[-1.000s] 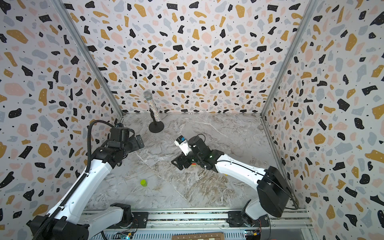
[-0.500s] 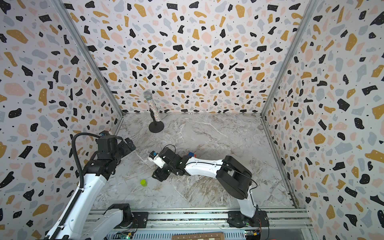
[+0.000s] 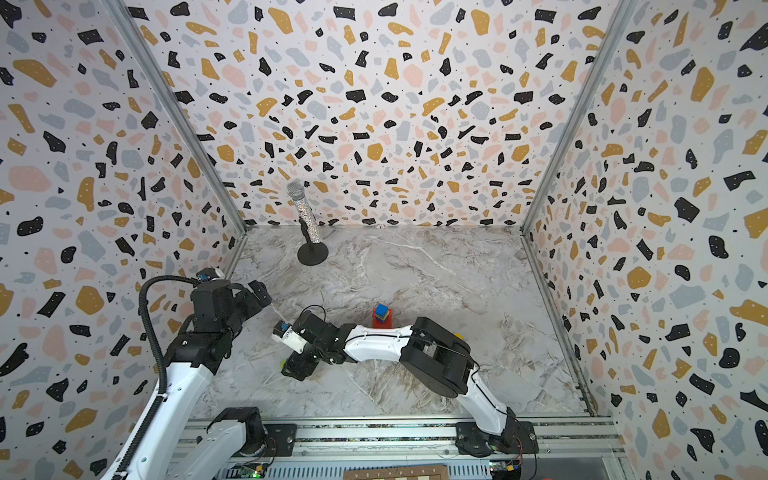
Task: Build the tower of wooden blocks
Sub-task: 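Close the right gripper on the lime green cylinder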
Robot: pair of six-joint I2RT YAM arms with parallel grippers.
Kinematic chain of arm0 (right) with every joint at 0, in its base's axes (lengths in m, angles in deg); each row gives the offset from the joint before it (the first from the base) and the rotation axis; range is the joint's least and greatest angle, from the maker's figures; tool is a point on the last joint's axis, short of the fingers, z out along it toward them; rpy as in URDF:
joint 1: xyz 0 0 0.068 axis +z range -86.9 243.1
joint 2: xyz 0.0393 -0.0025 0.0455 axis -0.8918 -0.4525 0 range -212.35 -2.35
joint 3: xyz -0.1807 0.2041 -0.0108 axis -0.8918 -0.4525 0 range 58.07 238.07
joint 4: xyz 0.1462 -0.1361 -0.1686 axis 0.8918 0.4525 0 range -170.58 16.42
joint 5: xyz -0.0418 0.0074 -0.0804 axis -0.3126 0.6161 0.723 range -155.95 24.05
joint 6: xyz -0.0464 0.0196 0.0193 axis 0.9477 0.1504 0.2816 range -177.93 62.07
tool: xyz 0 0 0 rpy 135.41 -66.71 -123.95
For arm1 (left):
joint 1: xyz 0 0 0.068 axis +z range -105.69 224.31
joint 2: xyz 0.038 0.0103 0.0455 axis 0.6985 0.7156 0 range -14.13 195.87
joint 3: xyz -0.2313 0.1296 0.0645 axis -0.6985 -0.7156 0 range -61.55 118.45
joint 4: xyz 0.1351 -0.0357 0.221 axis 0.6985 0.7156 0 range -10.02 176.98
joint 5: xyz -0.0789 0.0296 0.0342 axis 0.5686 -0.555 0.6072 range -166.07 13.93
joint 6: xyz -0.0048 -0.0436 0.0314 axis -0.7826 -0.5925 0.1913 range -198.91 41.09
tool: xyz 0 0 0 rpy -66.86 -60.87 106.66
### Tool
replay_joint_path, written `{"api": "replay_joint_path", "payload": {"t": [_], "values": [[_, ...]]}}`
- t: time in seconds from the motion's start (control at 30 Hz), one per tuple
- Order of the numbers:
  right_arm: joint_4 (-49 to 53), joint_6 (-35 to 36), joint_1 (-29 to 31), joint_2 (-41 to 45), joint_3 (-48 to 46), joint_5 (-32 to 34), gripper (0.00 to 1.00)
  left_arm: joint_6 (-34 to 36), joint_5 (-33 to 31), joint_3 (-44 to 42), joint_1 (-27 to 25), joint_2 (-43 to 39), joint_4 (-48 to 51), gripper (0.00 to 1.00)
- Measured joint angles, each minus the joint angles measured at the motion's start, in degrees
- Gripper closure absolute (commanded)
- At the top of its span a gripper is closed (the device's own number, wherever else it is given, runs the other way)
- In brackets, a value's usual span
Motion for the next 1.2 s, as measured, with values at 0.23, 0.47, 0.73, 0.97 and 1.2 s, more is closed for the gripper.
{"api": "replay_joint_path", "payload": {"t": [0.23,0.47,0.73,0.97,1.2], "values": [[0.3,-0.5,0.4,-4.7,5.4,-0.2,0.36,-0.1,1.1,0.0,0.0,0.5,-0.4,0.0],[1.7,-0.7,0.6,-6.1,6.3,-0.2,0.43,-0.2,2.1,0.0,0.0,0.7,-1.0,0.0],[2.7,-0.7,0.6,-6.2,6.5,0.0,0.57,-0.2,2.6,0.0,0.0,0.9,-1.3,0.0],[2.7,-0.7,0.6,-6.2,7.3,0.1,0.67,-0.2,2.7,0.0,0.0,1.2,-1.3,0.0],[2.7,-0.6,0.6,-6.2,7.6,0.4,0.73,-0.2,2.7,0.0,0.0,1.5,-1.2,0.0]]}}
